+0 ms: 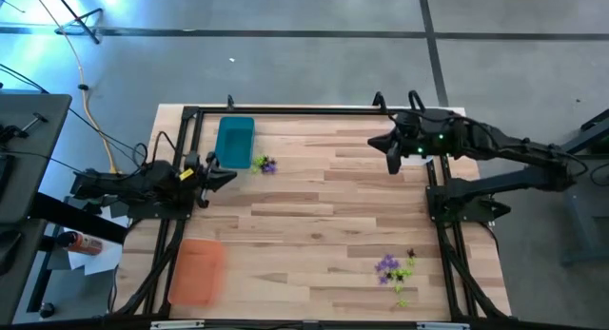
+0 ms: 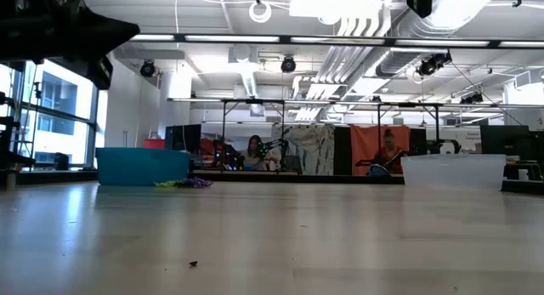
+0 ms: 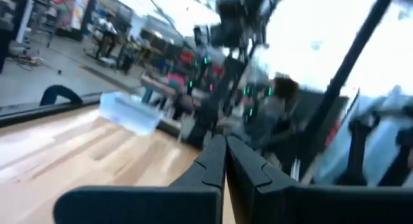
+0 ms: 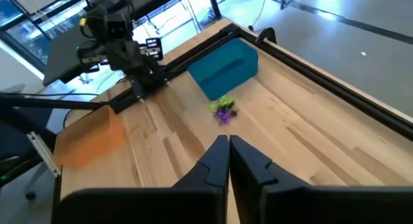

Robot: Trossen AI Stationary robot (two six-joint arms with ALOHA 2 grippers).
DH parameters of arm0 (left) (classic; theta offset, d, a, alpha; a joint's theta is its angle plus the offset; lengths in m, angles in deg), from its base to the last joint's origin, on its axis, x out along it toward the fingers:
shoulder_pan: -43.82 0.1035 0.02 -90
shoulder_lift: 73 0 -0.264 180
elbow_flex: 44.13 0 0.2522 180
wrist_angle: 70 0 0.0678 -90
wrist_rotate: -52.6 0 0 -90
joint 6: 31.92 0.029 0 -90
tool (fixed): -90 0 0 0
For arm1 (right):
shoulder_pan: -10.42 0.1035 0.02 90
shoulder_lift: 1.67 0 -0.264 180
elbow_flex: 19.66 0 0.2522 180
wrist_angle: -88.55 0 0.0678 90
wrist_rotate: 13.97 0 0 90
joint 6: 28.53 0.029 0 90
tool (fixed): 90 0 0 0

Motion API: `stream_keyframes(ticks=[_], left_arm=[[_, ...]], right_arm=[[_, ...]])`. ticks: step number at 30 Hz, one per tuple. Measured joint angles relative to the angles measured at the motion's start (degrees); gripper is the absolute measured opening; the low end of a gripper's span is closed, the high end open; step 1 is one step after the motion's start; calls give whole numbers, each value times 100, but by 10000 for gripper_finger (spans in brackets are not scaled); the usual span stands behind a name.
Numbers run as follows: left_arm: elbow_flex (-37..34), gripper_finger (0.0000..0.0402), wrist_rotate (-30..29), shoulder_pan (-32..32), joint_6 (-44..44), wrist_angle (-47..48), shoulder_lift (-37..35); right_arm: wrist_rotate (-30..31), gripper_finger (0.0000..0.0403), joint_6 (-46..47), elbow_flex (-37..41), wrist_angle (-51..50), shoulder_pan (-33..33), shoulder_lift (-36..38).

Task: Sort Halloween decoration
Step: Put the green spider toy into the blue bin

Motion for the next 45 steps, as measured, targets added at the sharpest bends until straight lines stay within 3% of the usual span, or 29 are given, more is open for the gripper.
stream_keyframes(ticks=[4,9,15,20,25,29,31,35,38,45], left_arm=[[478,22,-308,-2,-67,-17,667],[1595,88,-548,-2,220,370,2246],[3253,167,-572,89,365,1817,4069],[4272,201,-571,122,682,2429,4906],[4727,206,-534,122,616,2422,5285],[4838,202,-534,122,-175,2662,5531],[5070,199,-520,134,-446,3262,5821],[6048,193,-246,433,55,5404,6780],[6639,190,-386,797,57,6825,7603],[6605,181,-411,1166,-400,7258,8976]], right_arm=[[4,7,-54,0,-17,42,0],[-29,4,-414,0,-70,27,-2],[-716,1,-561,0,-423,27,-2],[-1131,1,-887,2,-779,27,-2],[-1215,1,-1353,2,-793,27,-2],[-1228,1,-1708,2,-795,27,-2],[-1230,1,-1769,2,-785,27,-2],[-1131,0,-1859,2,-628,25,-35],[-998,0,-1855,2,-485,27,-92],[-903,0,-1446,2,-408,25,-265]])
